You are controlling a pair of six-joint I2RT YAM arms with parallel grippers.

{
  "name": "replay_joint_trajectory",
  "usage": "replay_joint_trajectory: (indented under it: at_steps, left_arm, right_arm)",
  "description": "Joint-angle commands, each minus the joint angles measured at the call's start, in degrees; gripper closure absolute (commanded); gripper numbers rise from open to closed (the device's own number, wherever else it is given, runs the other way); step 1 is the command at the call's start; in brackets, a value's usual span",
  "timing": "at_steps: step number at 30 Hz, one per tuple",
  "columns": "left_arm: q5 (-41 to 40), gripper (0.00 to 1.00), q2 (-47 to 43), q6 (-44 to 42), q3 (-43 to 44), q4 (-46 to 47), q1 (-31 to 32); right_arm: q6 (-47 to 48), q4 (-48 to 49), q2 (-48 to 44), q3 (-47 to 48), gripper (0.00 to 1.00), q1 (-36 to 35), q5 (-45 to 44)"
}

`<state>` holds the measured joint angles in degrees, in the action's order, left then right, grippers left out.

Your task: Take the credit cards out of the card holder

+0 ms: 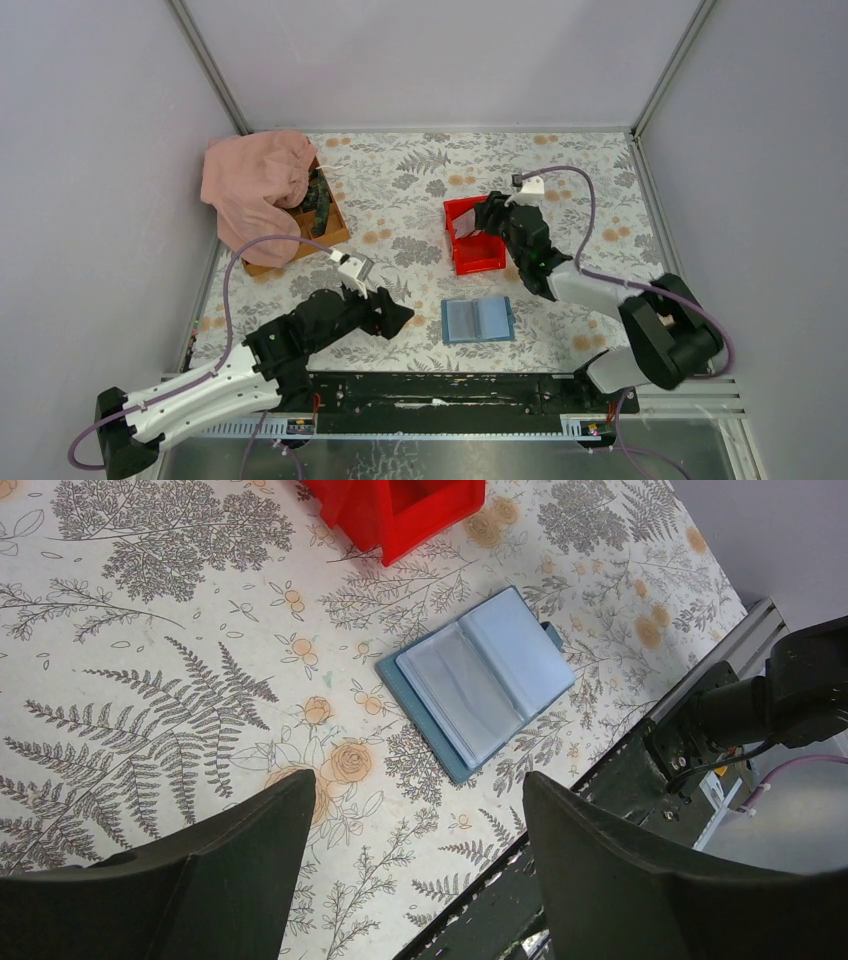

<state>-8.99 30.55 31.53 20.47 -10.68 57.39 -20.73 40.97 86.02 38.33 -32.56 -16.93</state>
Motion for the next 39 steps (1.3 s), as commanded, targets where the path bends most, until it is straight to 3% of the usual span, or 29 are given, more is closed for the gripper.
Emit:
replay_joint_trajectory:
  at_steps: [1,4,8,10,12,13,14,19,24,27,31,35,39]
  left_arm:
    - [0.0,0.16,1.4,-0.2,-0.1,4.1,0.3]
    - [1.7,0.20,3.8,1.3,-2.1,10.6,0.3]
    - [4.4,0.37,10.8,3.9,-5.2,22.1,1.9]
    - [2.7,0.60,14.8,4.7,-6.0,26.3,3.7]
    - [2.5,0.89,18.0,6.2,-7.5,32.4,4.6]
    - [3.2,0.99,19.5,7.0,-8.5,35.8,4.9]
    - [3.9,1.00,20.9,7.7,-9.3,39.5,5.1]
    - [2.7,1.00,29.8,8.5,-8.8,47.6,6.1]
    - [-0.5,0.59,36.3,8.5,-5.7,51.1,6.2]
    - [-4.4,0.47,36.2,10.2,-5.9,52.1,6.2]
    - [-10.5,0.46,31.8,10.4,-7.0,48.3,6.2]
    - [-17.4,0.48,26.4,12.2,-6.9,38.7,6.3]
    - [-24.3,0.54,19.5,18.4,-9.8,32.0,6.3]
  right_arm:
    - [1.1,-1.1,-10.2,-4.0,0.44,0.2,-1.5]
    - [-0.9,-8.4,-18.8,-7.5,0.47,-0.3,-1.4]
    - [-5.6,-20.0,-31.5,-13.4,0.58,-2.4,0.7]
    - [-7.8,-24.7,-36.9,-16.4,0.72,-4.5,1.7]
    - [-10.0,-28.8,-40.2,-18.3,0.97,-6.8,4.0]
    - [-10.7,-30.8,-41.2,-18.9,1.00,-8.0,4.9]
    - [-11.0,-32.6,-42.1,-19.4,1.00,-8.9,5.7]
    - [-12.6,-41.4,-44.6,-18.1,1.00,-10.4,7.7]
    - [-13.6,-46.7,-38.1,-13.8,0.99,-12.6,9.1]
    - [-13.4,-50.5,-31.1,-8.7,0.71,-19.0,3.5]
    - [-14.4,-55.4,-23.7,-2.9,0.55,-27.3,-7.7]
    - [-16.4,-56.4,-17.6,0.3,0.58,-31.3,-9.8]
    - [-18.0,-56.4,-9.7,3.9,0.71,-35.6,-12.7]
